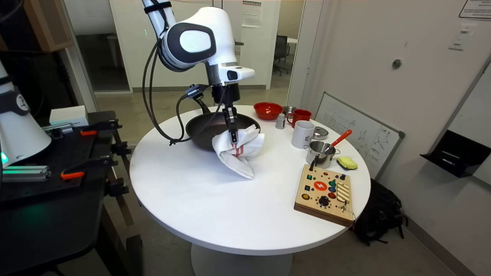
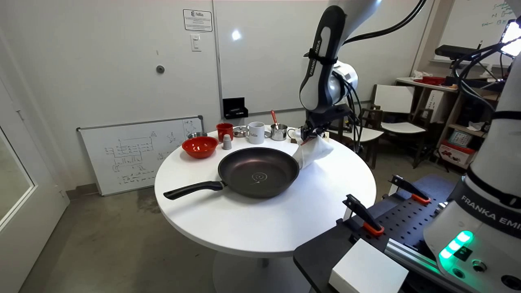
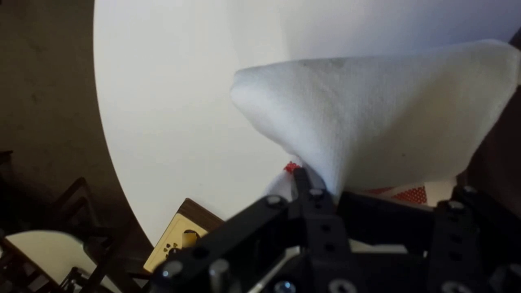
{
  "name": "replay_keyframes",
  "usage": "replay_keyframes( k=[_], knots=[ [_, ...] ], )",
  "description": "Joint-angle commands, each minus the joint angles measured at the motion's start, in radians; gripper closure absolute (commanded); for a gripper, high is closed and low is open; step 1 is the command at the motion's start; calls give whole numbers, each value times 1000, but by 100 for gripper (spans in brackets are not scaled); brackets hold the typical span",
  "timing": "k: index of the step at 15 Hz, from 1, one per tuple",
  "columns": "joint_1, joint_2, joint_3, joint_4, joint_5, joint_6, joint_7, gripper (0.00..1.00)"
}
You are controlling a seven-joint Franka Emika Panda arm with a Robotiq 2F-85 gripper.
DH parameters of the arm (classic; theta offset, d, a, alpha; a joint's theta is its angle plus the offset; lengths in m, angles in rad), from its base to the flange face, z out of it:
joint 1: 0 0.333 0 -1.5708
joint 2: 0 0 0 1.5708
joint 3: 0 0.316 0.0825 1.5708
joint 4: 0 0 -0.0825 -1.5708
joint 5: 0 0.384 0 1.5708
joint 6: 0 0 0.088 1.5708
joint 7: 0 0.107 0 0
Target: Pick up the kitchen towel and wipe the pan
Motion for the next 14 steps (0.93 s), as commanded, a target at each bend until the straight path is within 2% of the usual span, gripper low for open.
replay_keyframes(
  k=[1,8,14],
  knots=[
    [100,-28,-82,-21,-59,-18,78,97],
    [270,-23,-220,-28,-87,-16,135,99],
    [477,-5,-417,-22,-77,-13,160,99]
  ],
)
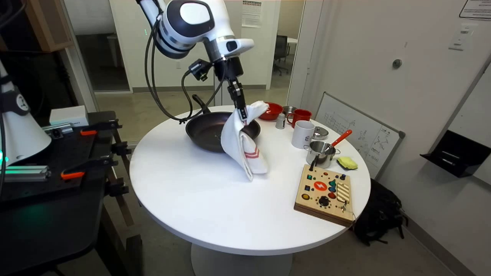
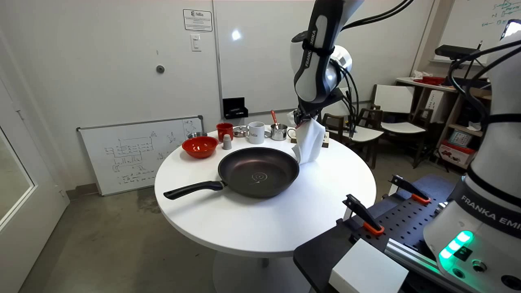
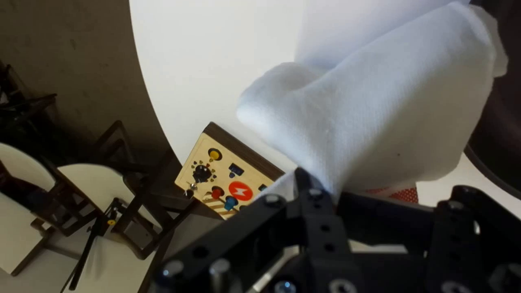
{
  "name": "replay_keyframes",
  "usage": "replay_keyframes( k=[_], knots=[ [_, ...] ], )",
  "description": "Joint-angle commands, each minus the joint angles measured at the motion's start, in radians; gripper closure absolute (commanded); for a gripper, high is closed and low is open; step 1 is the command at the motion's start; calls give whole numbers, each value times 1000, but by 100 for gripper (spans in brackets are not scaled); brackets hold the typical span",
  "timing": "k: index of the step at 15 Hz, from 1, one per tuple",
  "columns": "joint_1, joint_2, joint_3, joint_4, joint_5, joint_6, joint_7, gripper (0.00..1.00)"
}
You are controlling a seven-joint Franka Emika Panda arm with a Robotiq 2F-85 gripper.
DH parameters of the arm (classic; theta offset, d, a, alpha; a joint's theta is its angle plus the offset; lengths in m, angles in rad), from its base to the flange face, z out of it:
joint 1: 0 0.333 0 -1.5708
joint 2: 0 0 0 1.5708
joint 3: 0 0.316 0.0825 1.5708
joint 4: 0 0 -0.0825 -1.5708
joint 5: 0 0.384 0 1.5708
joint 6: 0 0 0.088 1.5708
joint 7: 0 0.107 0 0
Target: Pick up the kitchen towel and wipe the pan
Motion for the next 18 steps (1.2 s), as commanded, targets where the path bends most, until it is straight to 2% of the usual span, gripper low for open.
replay_keyframes(
  k=[1,5,10,14,18],
  knots=[
    [131,0,-120,-8,-16,-12,28,99],
    [234,2,-204,-13,6,-3,13,99],
    [323,13,-259,-25,40,54,4,100],
    [374,0,-280,-43,67,83,-18,100],
    [392,-83,-250,-93,111,205,-90,100]
  ],
)
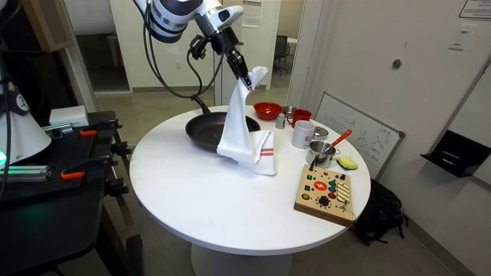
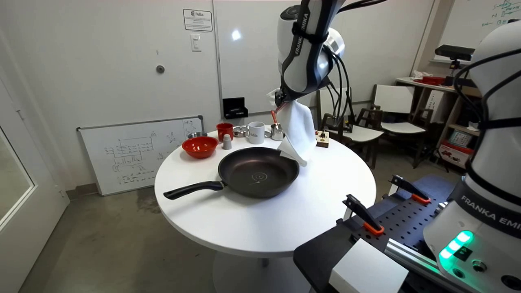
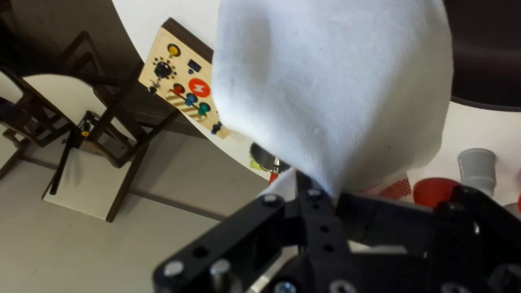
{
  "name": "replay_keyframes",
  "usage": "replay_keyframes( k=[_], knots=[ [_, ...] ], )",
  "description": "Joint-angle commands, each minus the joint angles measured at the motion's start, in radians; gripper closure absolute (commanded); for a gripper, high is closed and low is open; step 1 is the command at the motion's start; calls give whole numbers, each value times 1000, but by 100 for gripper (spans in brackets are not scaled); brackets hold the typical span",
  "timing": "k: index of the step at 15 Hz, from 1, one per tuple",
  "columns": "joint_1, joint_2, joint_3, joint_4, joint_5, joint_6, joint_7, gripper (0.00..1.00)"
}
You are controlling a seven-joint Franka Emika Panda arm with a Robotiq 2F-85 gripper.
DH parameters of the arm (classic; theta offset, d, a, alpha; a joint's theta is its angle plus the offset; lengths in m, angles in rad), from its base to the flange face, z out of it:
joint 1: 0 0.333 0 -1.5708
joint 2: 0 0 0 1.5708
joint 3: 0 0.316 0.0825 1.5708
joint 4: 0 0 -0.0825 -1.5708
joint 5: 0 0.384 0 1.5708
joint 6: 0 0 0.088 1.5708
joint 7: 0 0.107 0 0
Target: Pick up the kitchen towel and wipe the pan
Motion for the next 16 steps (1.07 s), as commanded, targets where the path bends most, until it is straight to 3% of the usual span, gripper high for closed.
replay_keyframes(
  k=[1,6,7,13,15,16],
  knots=[
    [23,-103,19,-58,67,104,-98,100],
    [-28,-283,129,-105,121,191,-229,100],
    [-38,-328,143,-118,56,198,-199,100],
    [-199,-597,389,-230,7,154,-250,100],
    [-197,-696,429,-292,32,126,-272,100],
    [-335,-743,591,-320,72,104,-301,100]
  ],
)
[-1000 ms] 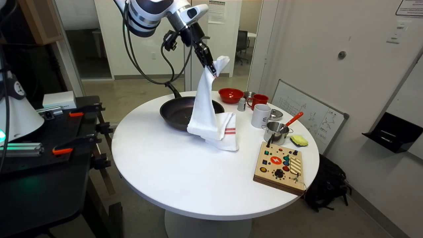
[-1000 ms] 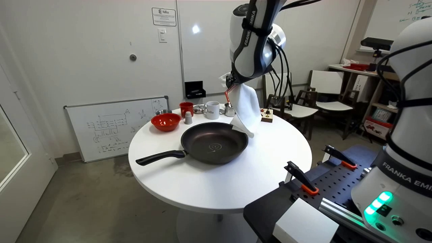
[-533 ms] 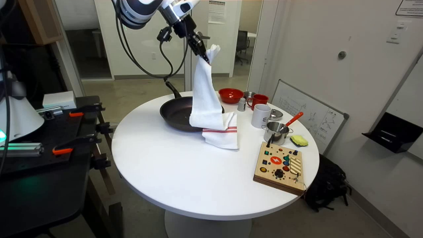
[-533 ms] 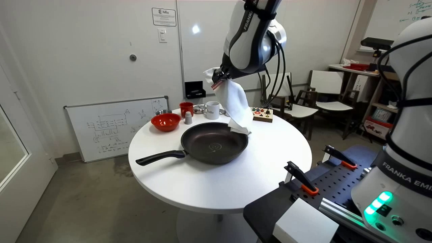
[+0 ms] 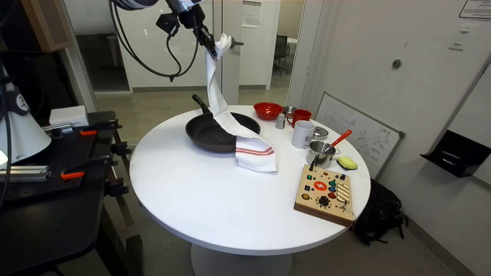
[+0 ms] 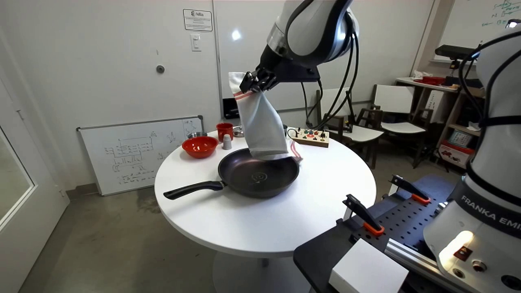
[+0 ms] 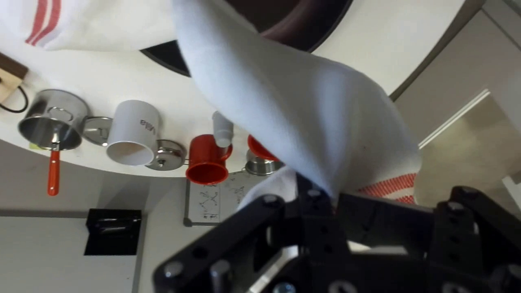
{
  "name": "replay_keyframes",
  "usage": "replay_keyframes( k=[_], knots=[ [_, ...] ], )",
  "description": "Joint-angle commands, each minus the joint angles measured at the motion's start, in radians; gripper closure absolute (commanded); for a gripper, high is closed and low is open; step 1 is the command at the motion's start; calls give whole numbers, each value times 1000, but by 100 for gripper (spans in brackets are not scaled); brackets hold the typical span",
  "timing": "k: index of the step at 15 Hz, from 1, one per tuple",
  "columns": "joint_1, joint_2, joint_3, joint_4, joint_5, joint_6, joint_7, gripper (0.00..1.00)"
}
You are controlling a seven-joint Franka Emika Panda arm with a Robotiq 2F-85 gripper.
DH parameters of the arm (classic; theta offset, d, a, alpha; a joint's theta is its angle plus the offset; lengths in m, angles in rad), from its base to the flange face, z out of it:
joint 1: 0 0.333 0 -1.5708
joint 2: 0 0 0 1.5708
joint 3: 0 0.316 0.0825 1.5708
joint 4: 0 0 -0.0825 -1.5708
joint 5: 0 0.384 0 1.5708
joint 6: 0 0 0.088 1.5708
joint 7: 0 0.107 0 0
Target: Pick up the kitchen towel and wipe the pan
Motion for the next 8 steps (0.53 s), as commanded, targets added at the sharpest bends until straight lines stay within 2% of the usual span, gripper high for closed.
replay_keyframes(
  k=[1,2,4,5,7,8],
  knots=[
    [52,-233,13,-136,73,-93,-90,100],
    [107,-268,-28,-160,125,-120,-133,100],
    [255,-340,-196,-196,215,-170,-241,100],
    [302,-362,-268,-205,256,-205,-292,100],
    [399,-324,-424,-171,314,-296,-317,100],
    [442,-270,-480,-157,333,-265,-326,100]
  ],
)
